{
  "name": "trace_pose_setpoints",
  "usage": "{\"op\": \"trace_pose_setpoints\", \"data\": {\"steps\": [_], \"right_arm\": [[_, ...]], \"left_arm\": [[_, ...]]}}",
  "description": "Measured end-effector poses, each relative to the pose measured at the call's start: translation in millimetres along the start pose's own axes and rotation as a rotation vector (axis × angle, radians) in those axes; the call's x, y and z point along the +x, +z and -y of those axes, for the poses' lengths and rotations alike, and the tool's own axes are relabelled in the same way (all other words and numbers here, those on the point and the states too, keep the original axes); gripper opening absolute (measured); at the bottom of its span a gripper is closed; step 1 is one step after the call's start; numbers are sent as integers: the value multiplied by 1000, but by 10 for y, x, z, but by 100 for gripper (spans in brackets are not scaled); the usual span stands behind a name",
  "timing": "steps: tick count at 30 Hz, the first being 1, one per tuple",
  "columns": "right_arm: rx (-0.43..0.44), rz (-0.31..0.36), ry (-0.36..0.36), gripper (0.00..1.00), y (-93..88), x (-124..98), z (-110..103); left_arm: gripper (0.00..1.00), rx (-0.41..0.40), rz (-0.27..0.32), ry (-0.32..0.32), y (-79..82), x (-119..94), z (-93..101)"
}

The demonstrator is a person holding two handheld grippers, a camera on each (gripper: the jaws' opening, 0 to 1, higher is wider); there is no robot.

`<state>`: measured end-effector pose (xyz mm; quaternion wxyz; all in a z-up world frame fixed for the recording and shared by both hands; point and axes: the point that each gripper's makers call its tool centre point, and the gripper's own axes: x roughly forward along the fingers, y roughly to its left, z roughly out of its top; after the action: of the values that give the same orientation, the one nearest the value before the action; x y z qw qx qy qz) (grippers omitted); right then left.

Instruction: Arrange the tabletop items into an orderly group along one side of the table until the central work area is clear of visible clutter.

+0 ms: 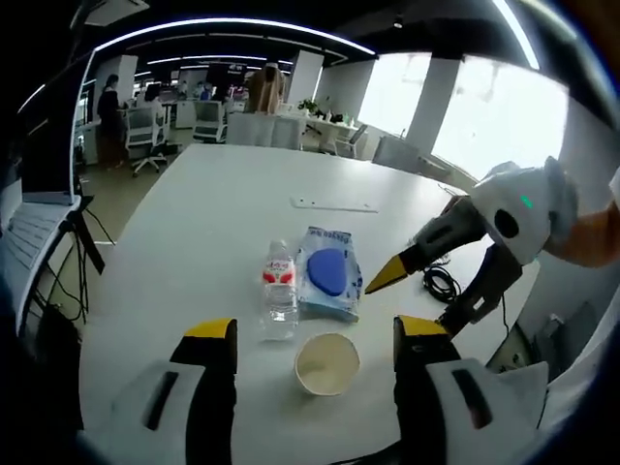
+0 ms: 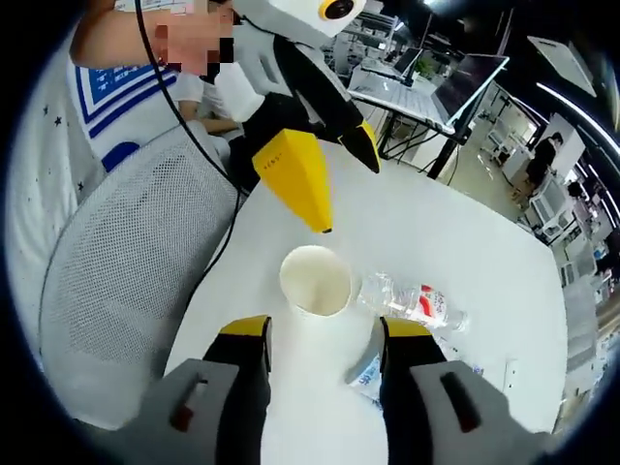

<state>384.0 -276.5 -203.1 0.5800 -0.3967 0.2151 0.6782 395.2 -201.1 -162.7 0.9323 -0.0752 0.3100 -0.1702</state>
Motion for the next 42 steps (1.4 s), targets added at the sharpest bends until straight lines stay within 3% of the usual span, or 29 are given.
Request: {"op": "trace_pose_setpoints", "data": {"steps": [10,22,42], "right_arm": [[121,33,-91,43,-183,-272,220],[211,35,-193,42,-550,-646,454],[323,67,-270,41,-997,-1033,776]], "left_arm": [[66,38,-11,-16,95,49,153],[66,72,-22,-39,187,155,416],[66,94,-28,-66,258,464,911]]}}
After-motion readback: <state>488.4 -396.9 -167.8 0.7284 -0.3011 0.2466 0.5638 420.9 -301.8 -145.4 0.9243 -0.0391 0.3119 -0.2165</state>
